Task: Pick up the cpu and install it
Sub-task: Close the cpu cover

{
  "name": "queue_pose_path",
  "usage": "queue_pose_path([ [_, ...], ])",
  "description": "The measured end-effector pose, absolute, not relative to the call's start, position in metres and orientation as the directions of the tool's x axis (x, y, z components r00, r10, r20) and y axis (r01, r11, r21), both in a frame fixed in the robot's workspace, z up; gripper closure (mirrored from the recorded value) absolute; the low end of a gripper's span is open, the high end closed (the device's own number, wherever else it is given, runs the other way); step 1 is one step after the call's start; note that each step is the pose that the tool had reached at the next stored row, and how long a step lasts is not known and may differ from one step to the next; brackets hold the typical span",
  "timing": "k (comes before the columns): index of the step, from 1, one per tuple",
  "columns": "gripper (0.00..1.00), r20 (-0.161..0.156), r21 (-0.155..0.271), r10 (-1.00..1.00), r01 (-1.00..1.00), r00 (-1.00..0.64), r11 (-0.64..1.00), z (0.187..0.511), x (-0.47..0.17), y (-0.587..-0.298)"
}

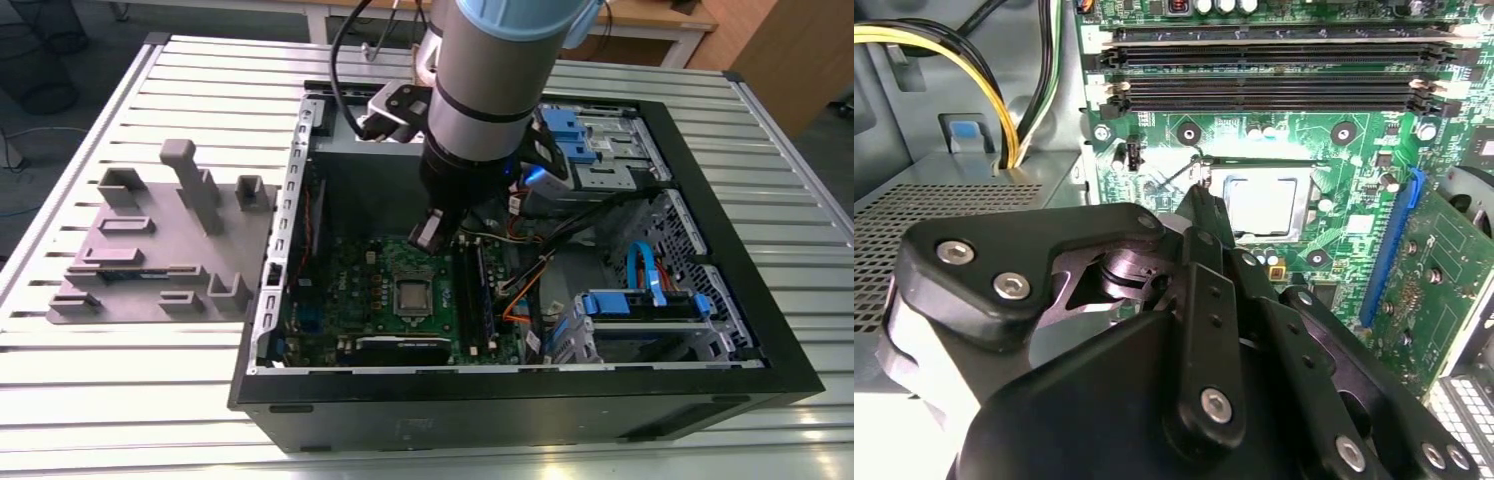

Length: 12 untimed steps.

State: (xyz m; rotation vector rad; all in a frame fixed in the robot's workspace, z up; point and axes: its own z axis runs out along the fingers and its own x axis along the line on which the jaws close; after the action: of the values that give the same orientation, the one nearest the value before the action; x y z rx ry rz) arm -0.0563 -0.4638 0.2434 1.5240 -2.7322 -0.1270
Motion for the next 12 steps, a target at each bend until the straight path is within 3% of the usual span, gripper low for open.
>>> queue_pose_path([
  [12,0.90,-0.028,0.075,-0.859,-0.858,-0.512,0.509,0.243,-0.070,-0.469],
])
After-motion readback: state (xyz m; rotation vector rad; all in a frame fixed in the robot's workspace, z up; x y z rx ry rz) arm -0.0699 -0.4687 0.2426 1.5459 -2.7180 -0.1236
